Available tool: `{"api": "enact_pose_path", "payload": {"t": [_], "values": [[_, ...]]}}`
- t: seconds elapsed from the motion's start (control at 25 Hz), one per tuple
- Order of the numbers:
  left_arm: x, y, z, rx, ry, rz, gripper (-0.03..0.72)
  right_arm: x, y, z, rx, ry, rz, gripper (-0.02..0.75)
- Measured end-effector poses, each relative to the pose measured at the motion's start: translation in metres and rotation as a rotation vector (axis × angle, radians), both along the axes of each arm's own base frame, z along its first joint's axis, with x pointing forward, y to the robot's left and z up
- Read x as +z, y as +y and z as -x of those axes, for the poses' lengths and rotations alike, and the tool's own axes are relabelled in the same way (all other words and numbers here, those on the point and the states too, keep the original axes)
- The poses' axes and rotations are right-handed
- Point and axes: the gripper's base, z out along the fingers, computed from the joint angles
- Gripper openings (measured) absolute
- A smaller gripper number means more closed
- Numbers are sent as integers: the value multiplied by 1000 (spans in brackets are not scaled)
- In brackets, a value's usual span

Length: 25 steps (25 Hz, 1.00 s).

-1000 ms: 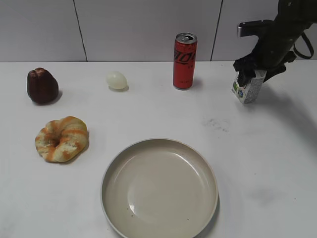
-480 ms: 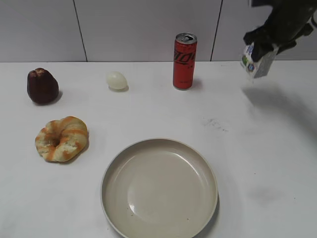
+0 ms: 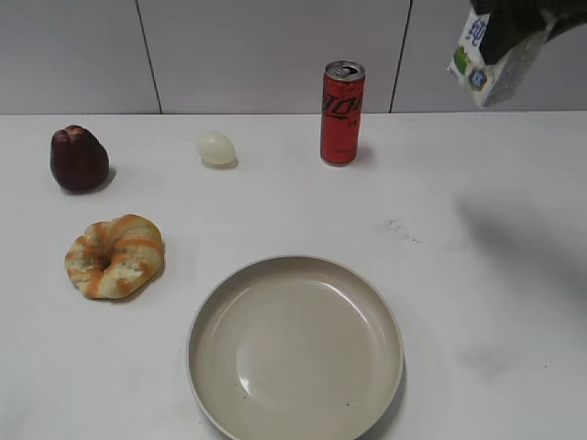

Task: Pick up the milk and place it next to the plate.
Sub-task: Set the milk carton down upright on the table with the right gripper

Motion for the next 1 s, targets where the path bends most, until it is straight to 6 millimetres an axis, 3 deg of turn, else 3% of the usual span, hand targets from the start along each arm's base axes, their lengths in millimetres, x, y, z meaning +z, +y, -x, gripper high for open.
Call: {"api": "enact_pose_path", "payload": {"t": [0.2, 0.44, 0.6, 0.88, 1.0], "values": [[0, 0, 0, 0, 0, 0, 207, -26, 15, 67, -43, -25, -67, 292], [0, 0, 0, 0, 0, 0, 207, -101, 14, 127, -87, 101, -90, 292], [0, 0, 0, 0, 0, 0, 207, -132, 20, 141, -76, 133, -102, 292], [0, 0, 0, 0, 0, 0, 207, -165, 27, 131, -79, 157, -75, 293], [0, 0, 0, 0, 0, 0, 207, -175, 28, 129, -81, 183, -58, 343]]}}
